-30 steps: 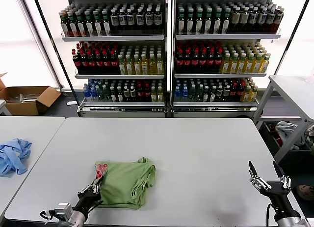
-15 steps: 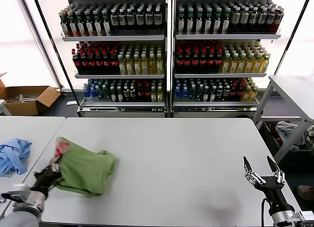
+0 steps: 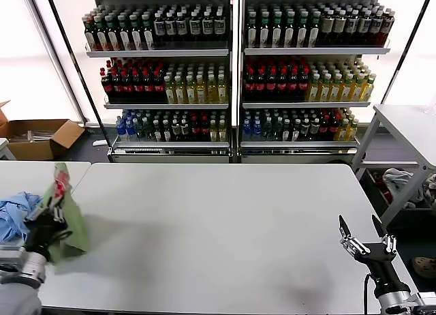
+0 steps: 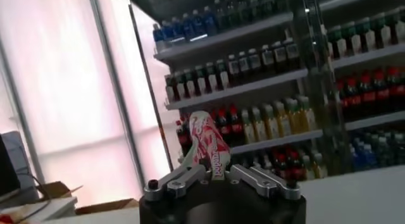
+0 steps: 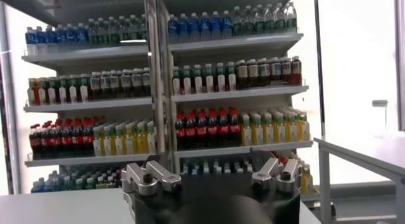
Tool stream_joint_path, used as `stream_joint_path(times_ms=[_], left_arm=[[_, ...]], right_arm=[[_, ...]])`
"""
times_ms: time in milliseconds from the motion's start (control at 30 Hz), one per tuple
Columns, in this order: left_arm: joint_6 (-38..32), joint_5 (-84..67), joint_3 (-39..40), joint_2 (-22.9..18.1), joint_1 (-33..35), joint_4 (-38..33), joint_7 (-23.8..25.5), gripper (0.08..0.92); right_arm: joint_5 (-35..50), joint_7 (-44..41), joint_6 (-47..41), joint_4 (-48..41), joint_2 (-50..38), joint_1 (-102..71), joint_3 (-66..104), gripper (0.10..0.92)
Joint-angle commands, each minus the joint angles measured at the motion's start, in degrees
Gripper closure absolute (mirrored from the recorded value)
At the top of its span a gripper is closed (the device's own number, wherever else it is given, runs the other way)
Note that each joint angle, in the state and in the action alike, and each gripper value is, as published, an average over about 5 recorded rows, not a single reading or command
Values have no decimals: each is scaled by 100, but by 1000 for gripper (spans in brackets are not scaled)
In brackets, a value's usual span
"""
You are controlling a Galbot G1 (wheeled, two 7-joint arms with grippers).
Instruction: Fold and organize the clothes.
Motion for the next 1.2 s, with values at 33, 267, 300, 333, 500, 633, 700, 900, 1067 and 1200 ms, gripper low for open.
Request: stream_joint_path(times_ms=[33, 267, 300, 333, 500, 633, 700, 900, 1067, 1200], left_arm=[[-941, 1438, 3604, -592, -747, 917, 266, 868], [-535, 1210, 3759, -553, -1304, 390, 263, 868], [-425, 1174, 3789, -547, -1389, 362, 218, 868], [-320, 1143, 3833, -542, -1481, 352, 161, 868], [-19, 1369, 4251, -594, -1981, 537, -112, 868], [413, 2016, 4775, -642, -2260, 437, -472, 847], [725, 2263, 5059, -642, -2378, 256, -809, 809], [1222, 2738, 5613, -555, -2588, -411, -1429, 638], [1373, 2539, 5525, -580, -2580, -1054, -1594, 491], [1340, 1863, 4717, -588, -2407, -1427, -1548, 379]], right_arm=[[-7, -5, 9, -14, 14, -16, -25, 203], [-36, -12, -1, -20, 48, 62, -119, 203], [-39, -13, -1, -21, 52, 64, -121, 203], [-41, -13, 0, -21, 57, 64, -121, 203], [-48, -9, -11, 3, 73, 60, -100, 203], [-57, -1, -40, 44, 82, 48, -69, 203], [-57, 5, -60, 57, 81, 47, -57, 203], [-57, 2, -134, 91, 67, 104, -83, 203], [-44, -2, -204, 113, 37, 162, -98, 203], [-27, 10, -313, 145, -1, 221, -120, 203]])
